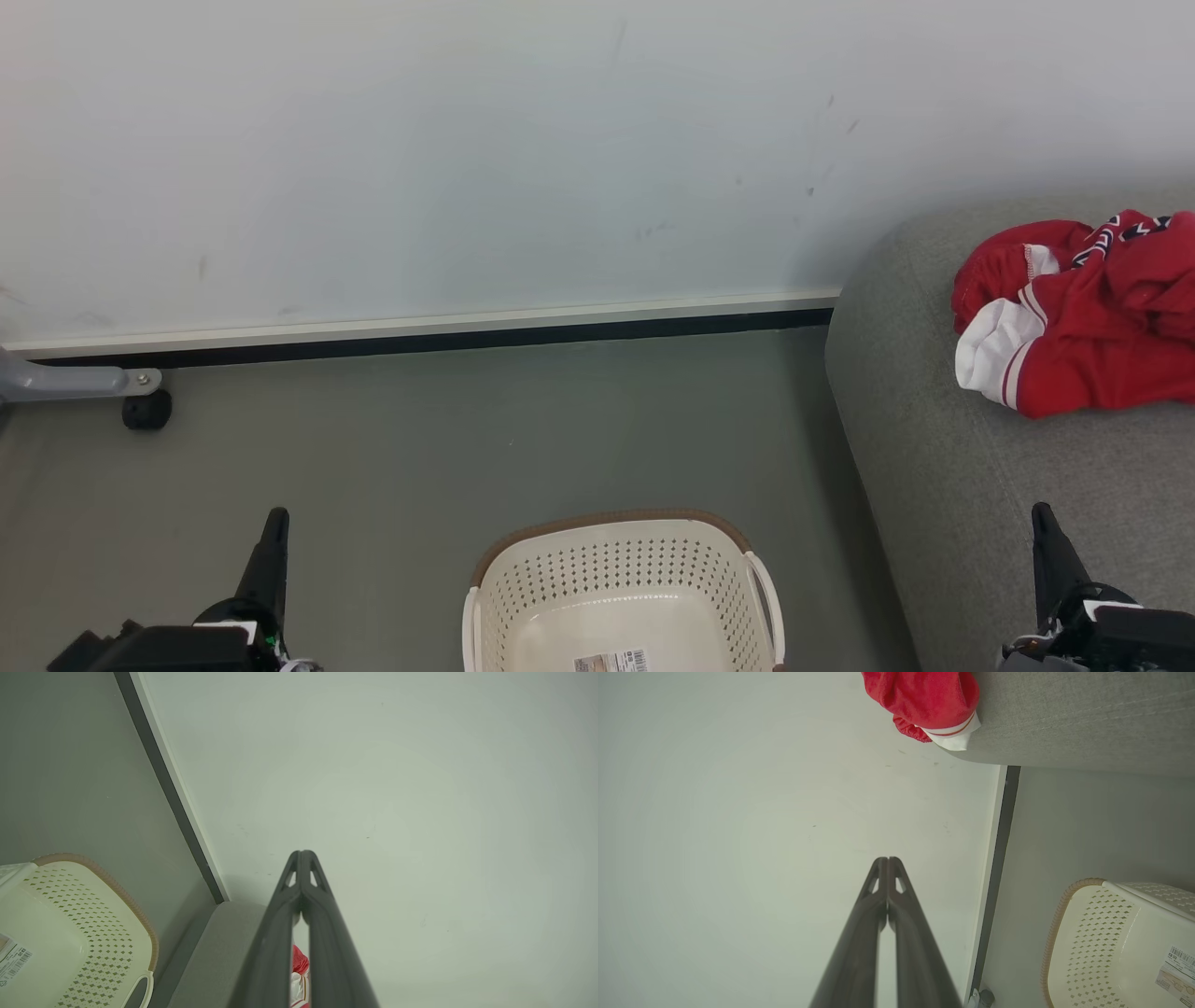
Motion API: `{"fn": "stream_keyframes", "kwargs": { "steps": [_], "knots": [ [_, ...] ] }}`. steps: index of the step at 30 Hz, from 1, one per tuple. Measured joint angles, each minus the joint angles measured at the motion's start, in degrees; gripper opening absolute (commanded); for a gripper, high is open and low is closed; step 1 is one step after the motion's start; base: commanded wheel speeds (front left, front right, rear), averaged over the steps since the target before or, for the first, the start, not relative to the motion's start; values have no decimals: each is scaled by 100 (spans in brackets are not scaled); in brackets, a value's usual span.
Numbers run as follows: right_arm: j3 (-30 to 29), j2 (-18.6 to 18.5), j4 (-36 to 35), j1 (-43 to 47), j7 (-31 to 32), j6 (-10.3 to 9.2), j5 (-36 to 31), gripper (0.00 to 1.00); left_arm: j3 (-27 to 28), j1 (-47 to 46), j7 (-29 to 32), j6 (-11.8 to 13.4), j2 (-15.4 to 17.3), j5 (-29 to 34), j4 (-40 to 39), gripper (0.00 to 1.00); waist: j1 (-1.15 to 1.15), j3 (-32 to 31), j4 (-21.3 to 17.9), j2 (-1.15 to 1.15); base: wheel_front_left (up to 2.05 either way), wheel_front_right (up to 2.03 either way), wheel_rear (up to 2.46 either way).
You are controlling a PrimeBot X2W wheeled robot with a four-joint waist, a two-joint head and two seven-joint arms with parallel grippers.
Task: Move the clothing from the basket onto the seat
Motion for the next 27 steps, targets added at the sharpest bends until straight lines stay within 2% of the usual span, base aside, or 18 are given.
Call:
{"fn": "stream_keyframes", "kwargs": {
  "steps": [27],
  "knots": [
    [0,0,-2,0,0,0,0,0,0,0,0,0,0,0,-2,0,0,0,0,0,0,0,0]
  ]
}}
